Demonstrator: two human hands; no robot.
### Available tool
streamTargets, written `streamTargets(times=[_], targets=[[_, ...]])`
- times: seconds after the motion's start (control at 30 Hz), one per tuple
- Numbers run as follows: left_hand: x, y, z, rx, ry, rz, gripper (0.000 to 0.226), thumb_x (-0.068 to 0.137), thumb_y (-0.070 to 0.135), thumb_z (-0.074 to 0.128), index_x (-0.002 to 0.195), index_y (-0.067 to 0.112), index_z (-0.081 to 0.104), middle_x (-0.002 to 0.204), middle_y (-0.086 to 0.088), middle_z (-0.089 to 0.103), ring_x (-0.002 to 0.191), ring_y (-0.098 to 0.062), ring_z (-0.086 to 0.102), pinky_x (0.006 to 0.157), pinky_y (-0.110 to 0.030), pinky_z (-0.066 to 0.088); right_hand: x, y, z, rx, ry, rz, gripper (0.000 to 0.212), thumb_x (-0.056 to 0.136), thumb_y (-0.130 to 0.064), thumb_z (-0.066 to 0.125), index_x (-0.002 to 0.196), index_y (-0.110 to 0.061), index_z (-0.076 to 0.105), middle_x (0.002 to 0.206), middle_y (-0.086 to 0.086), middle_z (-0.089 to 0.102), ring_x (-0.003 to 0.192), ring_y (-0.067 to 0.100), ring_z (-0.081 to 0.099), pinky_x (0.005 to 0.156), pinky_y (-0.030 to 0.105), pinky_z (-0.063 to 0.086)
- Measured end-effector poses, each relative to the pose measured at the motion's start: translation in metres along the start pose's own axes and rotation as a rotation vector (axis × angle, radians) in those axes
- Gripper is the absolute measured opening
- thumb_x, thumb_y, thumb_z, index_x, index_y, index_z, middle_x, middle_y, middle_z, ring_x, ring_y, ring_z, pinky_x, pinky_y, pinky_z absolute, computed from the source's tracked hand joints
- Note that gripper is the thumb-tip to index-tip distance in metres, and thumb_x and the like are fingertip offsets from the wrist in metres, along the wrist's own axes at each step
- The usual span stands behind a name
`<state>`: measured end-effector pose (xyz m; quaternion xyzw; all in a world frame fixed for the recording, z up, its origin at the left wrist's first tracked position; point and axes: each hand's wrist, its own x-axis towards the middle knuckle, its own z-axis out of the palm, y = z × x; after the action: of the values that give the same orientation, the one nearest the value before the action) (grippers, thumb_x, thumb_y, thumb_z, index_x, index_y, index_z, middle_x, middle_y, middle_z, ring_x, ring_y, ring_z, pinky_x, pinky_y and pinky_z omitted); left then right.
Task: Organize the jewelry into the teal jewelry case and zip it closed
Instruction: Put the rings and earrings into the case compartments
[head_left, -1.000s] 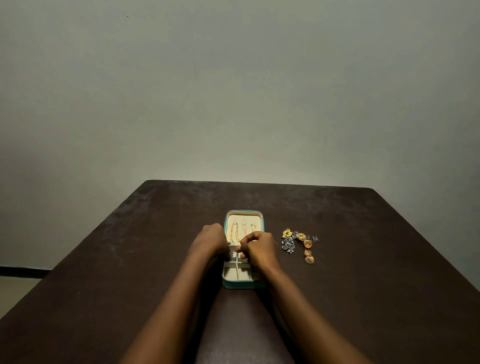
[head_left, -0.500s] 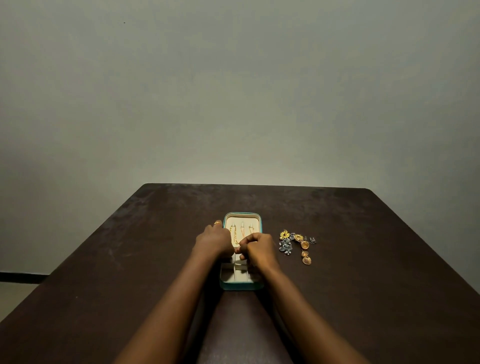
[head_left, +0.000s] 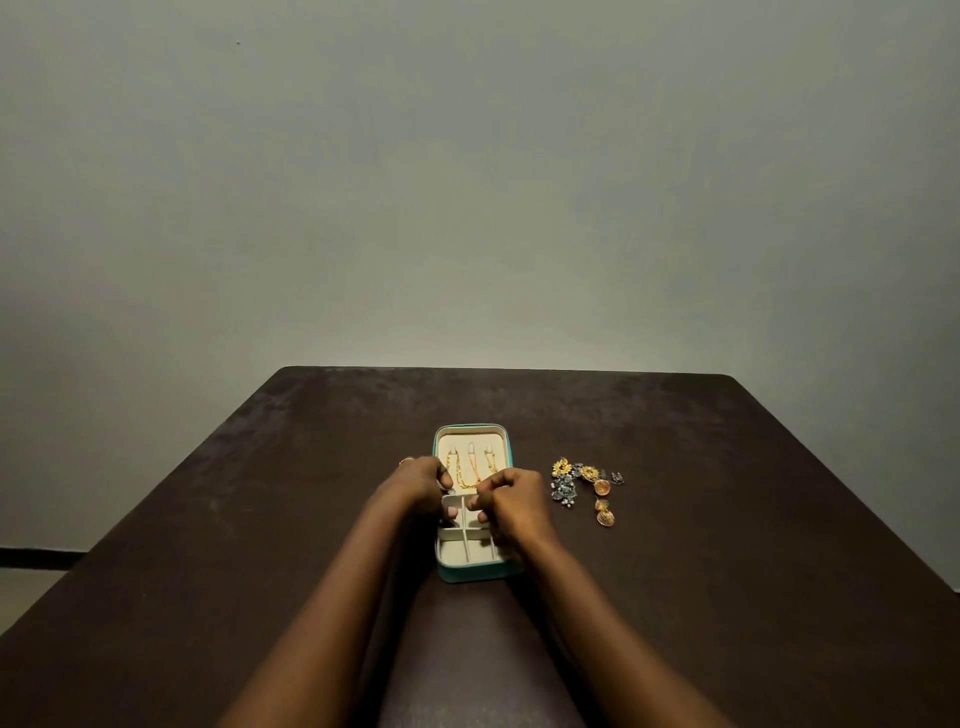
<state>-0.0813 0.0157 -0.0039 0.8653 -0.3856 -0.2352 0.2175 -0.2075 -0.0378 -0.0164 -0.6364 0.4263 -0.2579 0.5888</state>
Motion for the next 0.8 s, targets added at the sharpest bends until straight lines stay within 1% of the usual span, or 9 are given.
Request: streamTargets(times=[0.07,0.13,0.23,0.27,0.43,0.57,0.7,0.73,0.8], targets=[[-0.002,-0.002,0.000,-0.030,-0.030,-0.012,0.026,0.081,-0.004,0.061,0.075,0.019,0.050,0.094,-0.002,0.057,0.070,-0.005,0.049,0.044,-0.012,0.038,0.000,0.001,-0.001,0.006,0.003,0.001,0.024,0.077,0.006,0.053,0.063,-0.013,0.056,0.069,0.011,0.069,0.042,0.011,0.053,0.037,0.017,0.035],[-0.002,-0.002,-0.001,-0.034,-0.046,-0.012,0.027,0.081,-0.004,0.064,0.073,0.019,0.052,0.086,0.001,0.056,0.072,-0.007,0.050,0.048,-0.013,0.041,0.000,0.001,-0.001,0.008,0.003,0.001,0.024,0.077,0.006,0.053,0.063,-0.013,0.057,0.070,0.012,0.069,0.043,0.011,0.053,0.038,0.019,0.037],[-0.004,0.002,-0.001,0.005,-0.028,-0.019,0.027,0.076,0.001,0.071,0.072,0.020,0.053,0.089,0.002,0.056,0.085,-0.012,0.052,0.065,-0.020,0.044,-0.002,0.000,-0.001,0.004,0.002,0.000,0.024,0.077,0.006,0.054,0.064,-0.014,0.057,0.068,0.009,0.069,0.044,0.010,0.054,0.038,0.019,0.038],[-0.005,0.003,0.000,0.030,-0.012,-0.017,0.027,0.075,0.002,0.073,0.072,0.020,0.053,0.090,0.001,0.056,0.085,-0.013,0.052,0.067,-0.022,0.043,-0.003,0.001,-0.001,0.004,0.002,0.002,0.024,0.077,0.006,0.054,0.063,-0.014,0.057,0.066,0.008,0.068,0.044,0.010,0.054,0.037,0.018,0.037],[-0.008,0.006,0.003,0.140,0.048,-0.021,0.022,0.071,0.009,0.071,0.072,0.021,0.052,0.102,-0.005,0.059,0.086,-0.016,0.056,0.069,-0.026,0.044,-0.003,0.002,0.000,0.015,-0.004,0.002,0.024,0.075,0.007,0.055,0.063,-0.014,0.057,0.066,0.008,0.068,0.043,0.011,0.054,0.038,0.018,0.038],[-0.008,0.006,0.000,0.115,0.034,-0.018,0.026,0.069,0.014,0.079,0.072,0.019,0.054,0.100,-0.004,0.060,0.086,-0.015,0.055,0.070,-0.026,0.043,-0.005,-0.002,-0.007,0.024,-0.007,-0.009,0.023,0.078,0.007,0.054,0.065,-0.012,0.056,0.066,0.008,0.067,0.045,0.011,0.053,0.040,0.019,0.038],[-0.009,0.024,-0.006,0.158,0.116,0.095,0.016,0.075,0.015,0.074,0.086,0.015,0.063,0.106,-0.006,0.061,0.095,-0.020,0.057,0.073,-0.025,0.042,-0.001,-0.003,-0.016,0.070,-0.006,-0.010,0.025,0.077,0.011,0.050,0.064,-0.009,0.056,0.064,0.011,0.065,0.045,0.015,0.051,0.046,0.025,0.040],[-0.009,0.031,-0.006,0.148,0.139,0.140,0.016,0.077,0.016,0.073,0.089,0.015,0.064,0.104,-0.005,0.060,0.096,-0.020,0.056,0.073,-0.025,0.041,0.001,-0.004,-0.020,0.061,0.008,-0.015,0.026,0.076,0.012,0.051,0.062,-0.010,0.057,0.063,0.011,0.066,0.045,0.015,0.052,0.047,0.025,0.041],[-0.010,0.049,0.000,0.118,0.144,0.222,0.017,0.080,0.017,0.071,0.096,0.014,0.066,0.100,-0.006,0.062,0.089,-0.018,0.054,0.072,-0.024,0.038,0.003,-0.005,-0.029,0.030,0.040,-0.033,0.027,0.073,0.012,0.053,0.060,-0.011,0.058,0.060,0.007,0.065,0.042,0.011,0.053,0.042,0.019,0.040]])
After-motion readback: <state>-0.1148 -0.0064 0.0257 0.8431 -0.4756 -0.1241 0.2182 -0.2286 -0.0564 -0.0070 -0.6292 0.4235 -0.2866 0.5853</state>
